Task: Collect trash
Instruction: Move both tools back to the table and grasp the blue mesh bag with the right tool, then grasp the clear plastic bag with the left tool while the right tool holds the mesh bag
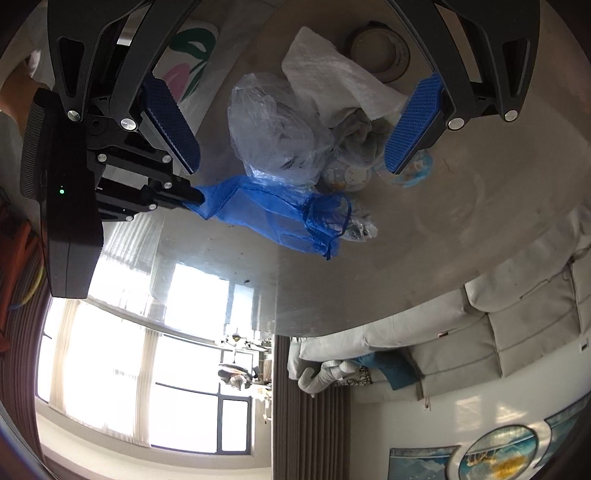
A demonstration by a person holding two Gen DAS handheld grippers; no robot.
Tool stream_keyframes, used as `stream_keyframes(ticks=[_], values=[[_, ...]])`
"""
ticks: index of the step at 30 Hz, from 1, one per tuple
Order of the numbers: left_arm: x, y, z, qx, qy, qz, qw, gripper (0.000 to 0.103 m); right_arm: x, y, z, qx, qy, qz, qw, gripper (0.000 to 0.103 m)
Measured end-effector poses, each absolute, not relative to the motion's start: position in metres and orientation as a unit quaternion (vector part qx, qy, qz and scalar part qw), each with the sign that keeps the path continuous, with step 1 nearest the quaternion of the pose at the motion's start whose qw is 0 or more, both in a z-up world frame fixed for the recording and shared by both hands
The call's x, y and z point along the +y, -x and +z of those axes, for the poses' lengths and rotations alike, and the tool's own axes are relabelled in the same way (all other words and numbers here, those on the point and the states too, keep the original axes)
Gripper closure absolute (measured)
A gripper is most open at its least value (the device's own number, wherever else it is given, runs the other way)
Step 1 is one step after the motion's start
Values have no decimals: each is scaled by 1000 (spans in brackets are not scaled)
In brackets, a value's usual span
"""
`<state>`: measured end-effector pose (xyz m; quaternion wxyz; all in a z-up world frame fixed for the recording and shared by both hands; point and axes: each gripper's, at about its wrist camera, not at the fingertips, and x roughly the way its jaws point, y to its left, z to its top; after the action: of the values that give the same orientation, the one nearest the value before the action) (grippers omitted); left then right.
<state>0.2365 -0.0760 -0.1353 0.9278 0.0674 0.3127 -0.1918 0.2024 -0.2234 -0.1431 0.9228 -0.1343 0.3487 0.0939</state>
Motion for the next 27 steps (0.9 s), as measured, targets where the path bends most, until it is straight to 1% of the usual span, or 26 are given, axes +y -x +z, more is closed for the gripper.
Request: stream_keyframes(ticks=[1,4,10,17,23,27], values=[[-75,-238,-136,314,-67,-192,927,5,-224,-204,-148,360,127,101,919,101],[-76,-238,-137,315,-68,-192,927,5,-220,-194,-149,357,130,99,920,101],[-82,-231,-138,312,-72,-188,929,5,-223,-175,-135,342,106,115,926,101],[-86,-231,-140,315,-65,-189,928,5,-244,-163,-107,328,25,118,937,101],[-108,-237,-160,334,-68,-176,923,5,-264,-150,-98,322,-19,78,943,101],[-127,-245,-173,344,-105,-138,923,5,-272,-147,-100,324,-24,67,943,101]])
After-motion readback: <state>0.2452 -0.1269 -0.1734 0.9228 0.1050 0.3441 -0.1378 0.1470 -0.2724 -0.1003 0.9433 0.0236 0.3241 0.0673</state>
